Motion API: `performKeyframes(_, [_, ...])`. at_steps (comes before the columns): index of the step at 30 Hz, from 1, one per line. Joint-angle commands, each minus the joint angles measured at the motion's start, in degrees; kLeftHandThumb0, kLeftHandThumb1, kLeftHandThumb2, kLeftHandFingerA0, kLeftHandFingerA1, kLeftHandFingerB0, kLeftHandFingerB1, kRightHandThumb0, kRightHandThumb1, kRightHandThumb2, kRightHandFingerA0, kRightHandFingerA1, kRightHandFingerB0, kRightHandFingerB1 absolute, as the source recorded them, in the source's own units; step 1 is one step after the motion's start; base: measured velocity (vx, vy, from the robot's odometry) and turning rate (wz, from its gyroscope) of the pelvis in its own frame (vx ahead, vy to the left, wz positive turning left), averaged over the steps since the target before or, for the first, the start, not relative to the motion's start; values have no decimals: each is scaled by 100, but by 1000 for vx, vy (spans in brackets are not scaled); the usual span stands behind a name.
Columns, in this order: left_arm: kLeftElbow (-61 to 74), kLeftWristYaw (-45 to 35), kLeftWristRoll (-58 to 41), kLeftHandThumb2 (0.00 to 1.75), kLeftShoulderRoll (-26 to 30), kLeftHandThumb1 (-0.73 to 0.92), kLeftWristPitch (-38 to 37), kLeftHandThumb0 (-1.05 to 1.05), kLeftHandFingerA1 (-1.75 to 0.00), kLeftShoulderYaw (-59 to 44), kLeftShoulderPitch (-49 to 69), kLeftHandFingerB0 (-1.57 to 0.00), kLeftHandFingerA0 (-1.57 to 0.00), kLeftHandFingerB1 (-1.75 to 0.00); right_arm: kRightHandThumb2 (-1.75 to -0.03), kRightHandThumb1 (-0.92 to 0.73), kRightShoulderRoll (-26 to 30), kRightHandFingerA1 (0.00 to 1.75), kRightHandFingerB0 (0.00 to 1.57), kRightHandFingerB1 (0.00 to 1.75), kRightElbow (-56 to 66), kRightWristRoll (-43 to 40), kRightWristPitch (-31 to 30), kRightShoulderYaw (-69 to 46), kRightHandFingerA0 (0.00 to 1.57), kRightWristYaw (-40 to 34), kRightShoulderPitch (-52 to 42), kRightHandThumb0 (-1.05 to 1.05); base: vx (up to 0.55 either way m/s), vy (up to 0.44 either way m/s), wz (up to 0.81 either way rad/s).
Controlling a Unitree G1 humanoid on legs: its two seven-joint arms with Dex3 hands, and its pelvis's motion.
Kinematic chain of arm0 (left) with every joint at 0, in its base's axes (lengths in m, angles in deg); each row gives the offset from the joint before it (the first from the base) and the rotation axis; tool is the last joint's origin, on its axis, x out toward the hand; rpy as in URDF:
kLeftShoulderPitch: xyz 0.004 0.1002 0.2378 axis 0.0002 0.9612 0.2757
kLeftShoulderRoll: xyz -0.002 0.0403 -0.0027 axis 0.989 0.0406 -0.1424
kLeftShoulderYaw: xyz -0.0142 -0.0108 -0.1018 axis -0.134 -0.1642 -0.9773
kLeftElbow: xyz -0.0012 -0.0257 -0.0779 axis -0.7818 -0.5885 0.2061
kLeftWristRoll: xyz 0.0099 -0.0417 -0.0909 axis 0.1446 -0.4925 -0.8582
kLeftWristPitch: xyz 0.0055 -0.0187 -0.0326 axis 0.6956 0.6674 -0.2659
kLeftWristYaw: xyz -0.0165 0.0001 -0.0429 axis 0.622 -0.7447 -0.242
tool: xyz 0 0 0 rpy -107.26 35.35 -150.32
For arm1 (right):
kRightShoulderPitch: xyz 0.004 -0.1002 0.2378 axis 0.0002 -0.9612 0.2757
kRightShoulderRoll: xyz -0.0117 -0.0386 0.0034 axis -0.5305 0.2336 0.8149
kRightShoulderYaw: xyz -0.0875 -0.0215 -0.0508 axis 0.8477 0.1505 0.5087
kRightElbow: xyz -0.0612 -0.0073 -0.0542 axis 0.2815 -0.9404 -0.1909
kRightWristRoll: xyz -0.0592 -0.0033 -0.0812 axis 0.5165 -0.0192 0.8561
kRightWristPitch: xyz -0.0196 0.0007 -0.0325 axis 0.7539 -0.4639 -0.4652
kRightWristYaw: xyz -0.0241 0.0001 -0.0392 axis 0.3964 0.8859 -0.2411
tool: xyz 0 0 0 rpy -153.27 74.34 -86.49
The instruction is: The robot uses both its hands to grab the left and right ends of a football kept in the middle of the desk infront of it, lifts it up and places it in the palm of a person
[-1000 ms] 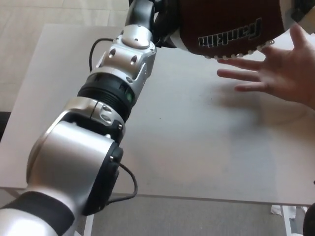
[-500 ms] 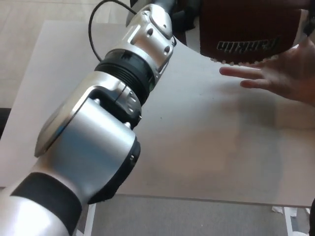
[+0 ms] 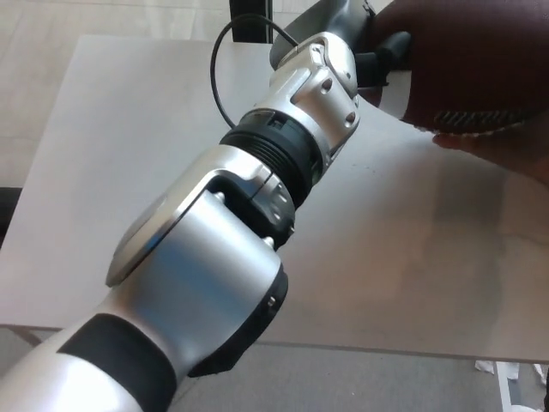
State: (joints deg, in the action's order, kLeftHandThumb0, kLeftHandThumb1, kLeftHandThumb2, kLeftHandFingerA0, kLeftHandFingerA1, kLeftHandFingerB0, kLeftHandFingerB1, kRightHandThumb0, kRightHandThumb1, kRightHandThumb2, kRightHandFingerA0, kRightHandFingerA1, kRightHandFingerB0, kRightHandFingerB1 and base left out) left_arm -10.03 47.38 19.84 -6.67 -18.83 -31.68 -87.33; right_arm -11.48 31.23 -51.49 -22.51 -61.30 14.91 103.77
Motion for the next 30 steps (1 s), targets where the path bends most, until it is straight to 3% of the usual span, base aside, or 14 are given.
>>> performKeyframes(1, [8,336,332,56,-557,59,-66,-16,-110,59,176,-66,-73,-61,-63,-75,30,141,82,75,-144,-155,307,-54,102,-110,-286,-18,0,0,0])
performKeyframes(8, [45,309,517,57,-244,59,-222,-12,-112,118,515,-73,-76,-69,-62,-73,119,140,83,68,-330,21,296,233,101,-67,-517,-20,0,0,0])
performKeyframes(12, [140,278,420,57,-83,65,-510,-21,-101,-93,727,-71,-77,-65,-61,-73,259,106,71,52,-336,60,264,450,110,12,-661,-21,0,0,0])
performKeyframes(13, [253,-16,112,62,139,69,-675,-40,-83,-441,858,-37,-74,-46,-63,-73,407,56,32,33,-326,122,141,648,89,286,-734,-42,0,0,0])
performKeyframes(16, [336,-239,-67,85,272,58,-536,-63,-110,-877,924,-10,-79,-43,-96,-64,703,57,2,26,-277,87,-58,922,38,710,-830,-64,0,0,0])
performKeyframes(17, [365,-384,-96,86,368,61,-555,-72,-105,-988,949,-3,-77,-35,-99,-65,810,52,0,19,-223,158,-79,1049,23,762,-863,-70,0,0,0])
performKeyframes(18, [456,-705,-98,67,662,84,-649,-76,-89,-1067,1019,-1,-39,-15,-105,-77,1057,6,0,4,-132,394,-10,1351,11,948,-939,-98,0,0,0])
performKeyframes(19, [626,-768,-297,104,830,66,-671,-84,-55,-1337,1102,0,-7,-14,-115,-81,1262,5,0,14,3,461,-31,1522,0,1165,-1018,-105,0,0,0])
performKeyframes(23, [1028,-929,-446,109,1301,79,-775,-99,-11,-1773,1279,0,0,0,-121,-79,1623,14,0,16,304,251,-265,1563,0,1413,-1075,-105,0,0,0])
performKeyframes(26, [1387,-1061,-485,112,1590,80,-781,-96,-20,-1960,1356,0,0,-3,-120,-76,1818,15,0,16,467,95,-436,1469,0,1568,-1047,-105,0,0,0])
performKeyframes(27, [1602,-1054,-620,66,1780,89,-812,-84,-78,-2177,1414,0,-25,-15,-101,-69,1900,0,0,7,621,127,-468,1492,0,1597,-1060,-103,0,0,0])
performKeyframes(28, [1735,-1058,-658,66,1830,89,-802,-84,-78,-2284,1460,0,-25,-15,-101,-69,1965,0,0,7,692,133,-497,1487,0,1638,-1084,-103,0,0,0])
performKeyframes(29, [2046,-1057,-677,110,2078,65,-739,-79,-57,-2403,1520,0,-8,-22,-101,-71,2044,0,0,6,919,40,-530,1394,0,1736,-1170,-102,0,0,0])
performKeyframes(30, [2206,-1109,-666,112,2174,68,-712,-84,-57,-2428,1567,0,-8,-18,-99,-72,2078,0,0,2,976,36,-482,1378,0,1779,-1209,-105,0,0,0])
